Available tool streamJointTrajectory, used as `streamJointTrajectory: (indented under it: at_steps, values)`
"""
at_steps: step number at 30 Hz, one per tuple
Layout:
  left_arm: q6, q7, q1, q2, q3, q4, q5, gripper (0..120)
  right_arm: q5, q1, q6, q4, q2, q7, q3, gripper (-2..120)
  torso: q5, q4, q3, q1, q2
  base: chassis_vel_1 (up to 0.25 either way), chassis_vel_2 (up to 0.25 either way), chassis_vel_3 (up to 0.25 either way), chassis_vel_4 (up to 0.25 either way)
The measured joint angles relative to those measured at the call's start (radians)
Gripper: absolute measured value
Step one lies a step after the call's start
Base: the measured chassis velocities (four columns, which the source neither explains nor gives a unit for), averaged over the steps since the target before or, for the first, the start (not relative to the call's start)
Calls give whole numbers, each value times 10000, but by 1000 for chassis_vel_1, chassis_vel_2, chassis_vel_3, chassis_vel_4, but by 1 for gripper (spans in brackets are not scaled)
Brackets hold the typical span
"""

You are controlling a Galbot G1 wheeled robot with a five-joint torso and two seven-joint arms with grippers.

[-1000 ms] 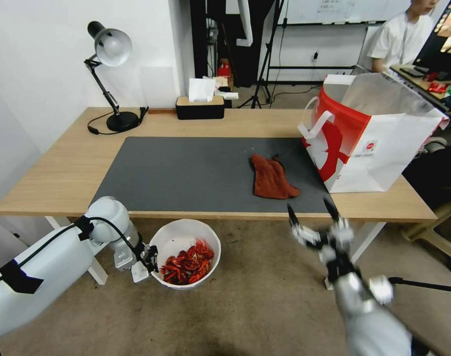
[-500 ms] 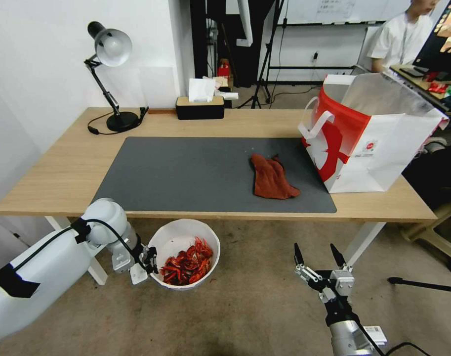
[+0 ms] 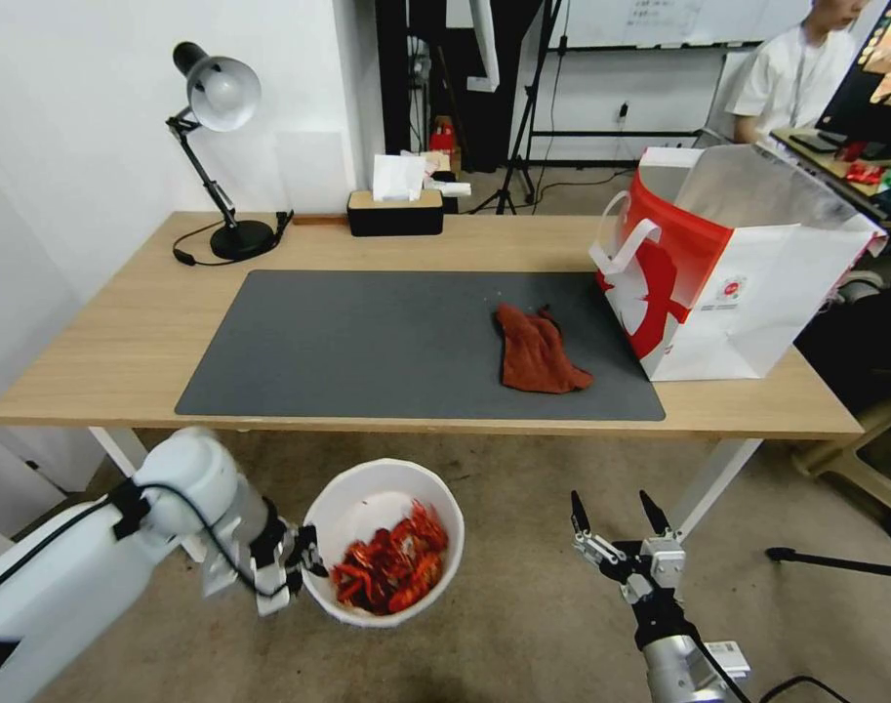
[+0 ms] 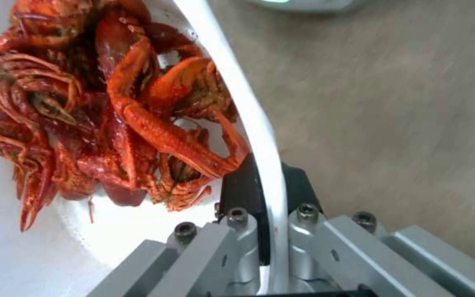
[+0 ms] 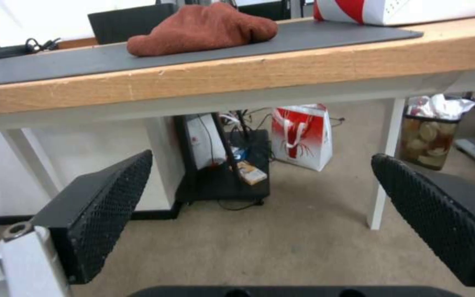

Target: Sweep shrimp from table into container with towel, then put container into takeout bag.

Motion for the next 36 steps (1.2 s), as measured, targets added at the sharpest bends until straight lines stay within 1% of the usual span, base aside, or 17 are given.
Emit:
streamJointTrajectory:
  at_steps: [1, 3, 6, 8, 15, 16, 18, 19, 20, 25, 27, 29, 30, 31, 33, 34, 36]
  values:
    - [0, 0, 0, 0, 0, 0, 0, 0, 0, 0, 0, 0, 0, 0, 0, 100, 0, 0, 0, 0, 0, 0, 0, 0, 0]
    - [279, -19, -148, 350, -128, -1124, -48, 0, 36, -6, -2, -26, 52, -43, 6, 100, 0, -8, 0, 1, 0, 0, 0, 0, 0]
    - [600, -10, -429, 668, -155, -1718, -282, 0, 49, -19, -2, -31, 80, -62, 7, 100, -3, -6, 0, 0, 0, 0, 0, 0, 0]
    - [674, -3, -507, 751, -164, -1816, -357, 0, 52, -21, -3, -31, 89, -66, 9, 100, -1, -7, 0, 0, 0, 0, 0, 0, 0]
    - [1633, 157, -1890, 2206, -390, -2405, -2140, 0, 43, -81, -8, -73, 194, -123, 35, 100, -4, -3, 2, 0, 0, 0, 0, 0, 0]
    - [1633, 157, -1890, 2206, -390, -2405, -2140, 0, 43, -81, -8, -73, 194, -123, 35, 100, -4, -3, 2, 0, 0, 0, 0, 0, 0]
    - [1787, 180, -2583, 2396, -279, -2363, -2704, 0, 29, -80, -8, -105, 213, -126, 38, 100, -3, -3, 1, 1, 0, 0, 0, 0, 0]
    - [1787, 180, -2583, 2396, -279, -2363, -2704, 0, 29, -80, -8, -105, 213, -126, 38, 100, -3, -3, 1, 1, 0, 0, 0, 0, 0]
    - [1834, 131, -3185, 2422, -84, -2168, -3286, 0, 26, -78, -25, -117, 213, -126, 39, 100, -2, -5, 1, 0, 0, 0, 0, 0, 0]
    - [1910, 104, -4584, 2374, 410, -1603, -4196, 0, -114, -122, -163, -94, 207, -124, 8, 100, -3, -3, 1, 0, -2, 0, 0, 0, 0]
    - [1906, 119, -4842, 2339, 520, -1444, -4307, 0, -145, -133, -168, -88, 219, -121, 12, 100, -2, -4, 1, 1, -1, 0, 0, 0, 0]
    - [1872, 174, -5547, 2213, 946, -998, -4419, 0, -177, -163, -187, -90, 256, -113, 31, 100, -3, -3, 1, 1, -1, 0, 0, 0, 0]
    - [1841, 201, -6194, 2050, 1464, -545, -4466, 0, -177, -183, -189, -117, 270, -105, 46, 100, -4, -3, 1, 1, -1, 0, 0, 0, 0]
    - [1841, 201, -6194, 2050, 1464, -545, -4466, 0, -177, -183, -189, -117, 270, -105, 46, 100, -4, -3, 1, 1, -1, 0, 0, 0, 0]
    - [1858, 222, -7177, 1560, 2414, 398, -4508, 0, -177, -182, -190, -166, 286, -80, 83, 100, -1, -4, 2, 1, -2, 0, 0, 0, 0]
    - [1858, 222, -7177, 1560, 2414, 398, -4508, 0, -177, -182, -190, -166, 286, -80, 83, 100, -1, -4, 2, 1, -2, 0, 0, 0, 0]
    - [2060, 232, -7811, 880, 3029, 1210, -4594, 0, -172, -155, -195, -185, 313, -58, 98, 100, -10, -7, 2, 2, -2, 0, 0, 0, 0]
